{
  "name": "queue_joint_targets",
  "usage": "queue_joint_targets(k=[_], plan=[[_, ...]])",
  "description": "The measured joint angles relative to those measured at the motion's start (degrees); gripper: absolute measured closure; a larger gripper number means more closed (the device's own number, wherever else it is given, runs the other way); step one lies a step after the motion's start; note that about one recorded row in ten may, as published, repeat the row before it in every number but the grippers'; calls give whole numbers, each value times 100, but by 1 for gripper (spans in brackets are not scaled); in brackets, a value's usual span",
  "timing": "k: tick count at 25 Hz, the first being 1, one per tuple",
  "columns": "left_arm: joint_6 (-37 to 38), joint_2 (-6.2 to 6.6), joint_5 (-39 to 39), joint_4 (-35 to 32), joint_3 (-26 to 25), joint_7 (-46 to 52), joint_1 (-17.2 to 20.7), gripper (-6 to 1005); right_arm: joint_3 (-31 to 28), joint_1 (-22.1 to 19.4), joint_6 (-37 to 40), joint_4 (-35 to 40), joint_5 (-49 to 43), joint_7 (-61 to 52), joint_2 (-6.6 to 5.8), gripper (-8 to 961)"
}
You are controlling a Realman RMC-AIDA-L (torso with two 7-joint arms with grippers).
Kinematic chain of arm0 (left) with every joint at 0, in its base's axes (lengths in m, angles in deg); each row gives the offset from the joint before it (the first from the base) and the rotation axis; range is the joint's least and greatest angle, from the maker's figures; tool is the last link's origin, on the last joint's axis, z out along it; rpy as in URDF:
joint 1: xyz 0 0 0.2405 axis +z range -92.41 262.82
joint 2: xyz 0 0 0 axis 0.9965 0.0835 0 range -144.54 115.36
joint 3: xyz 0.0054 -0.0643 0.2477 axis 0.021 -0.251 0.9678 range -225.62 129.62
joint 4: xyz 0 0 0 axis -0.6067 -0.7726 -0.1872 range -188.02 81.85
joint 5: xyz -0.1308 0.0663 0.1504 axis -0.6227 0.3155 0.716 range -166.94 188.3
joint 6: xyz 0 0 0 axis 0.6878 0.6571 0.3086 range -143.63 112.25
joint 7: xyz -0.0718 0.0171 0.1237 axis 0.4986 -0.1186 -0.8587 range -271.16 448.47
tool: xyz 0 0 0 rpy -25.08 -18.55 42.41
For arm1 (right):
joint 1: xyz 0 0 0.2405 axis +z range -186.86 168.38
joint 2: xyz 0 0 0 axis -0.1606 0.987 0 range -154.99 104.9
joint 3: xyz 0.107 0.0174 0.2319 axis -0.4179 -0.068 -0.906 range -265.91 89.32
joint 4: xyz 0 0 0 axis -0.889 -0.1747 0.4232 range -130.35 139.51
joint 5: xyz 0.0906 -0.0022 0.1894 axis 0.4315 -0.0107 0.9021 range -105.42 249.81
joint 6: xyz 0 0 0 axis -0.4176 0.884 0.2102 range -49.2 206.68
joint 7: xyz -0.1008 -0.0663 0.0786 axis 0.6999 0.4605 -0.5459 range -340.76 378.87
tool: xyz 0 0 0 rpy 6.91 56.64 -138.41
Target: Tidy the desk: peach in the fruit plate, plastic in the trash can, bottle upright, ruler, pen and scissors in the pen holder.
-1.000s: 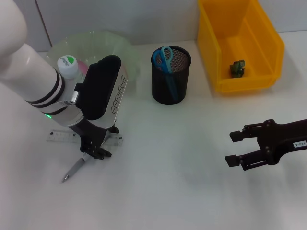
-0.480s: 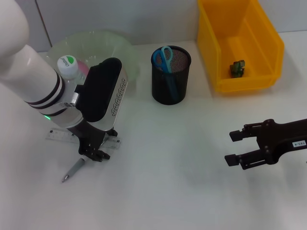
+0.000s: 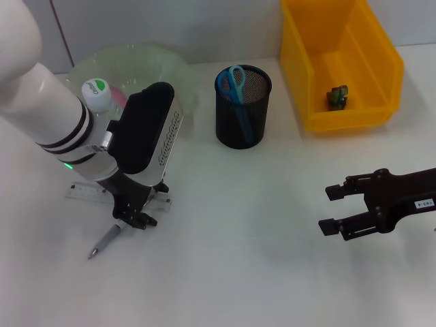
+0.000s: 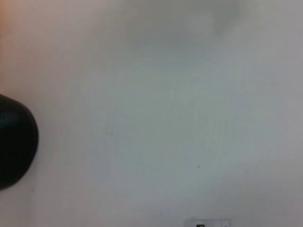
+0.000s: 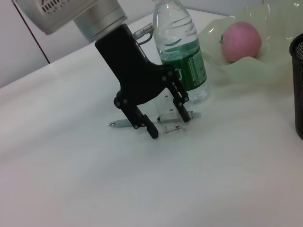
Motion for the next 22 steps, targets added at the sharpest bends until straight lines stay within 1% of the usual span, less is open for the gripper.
queue_joint_targets(k=[6, 15, 22], plan=[[57, 0, -51, -112, -3, -14, 3, 403, 4, 2, 0, 0, 0, 0, 0, 134], [9, 0, -44, -97, 9, -21, 4, 540, 12, 1, 1, 0, 0, 0, 0, 134], [-21, 0, -22, -115, 42, -16, 35, 579, 30, 6, -3, -7, 0, 1, 0, 134]])
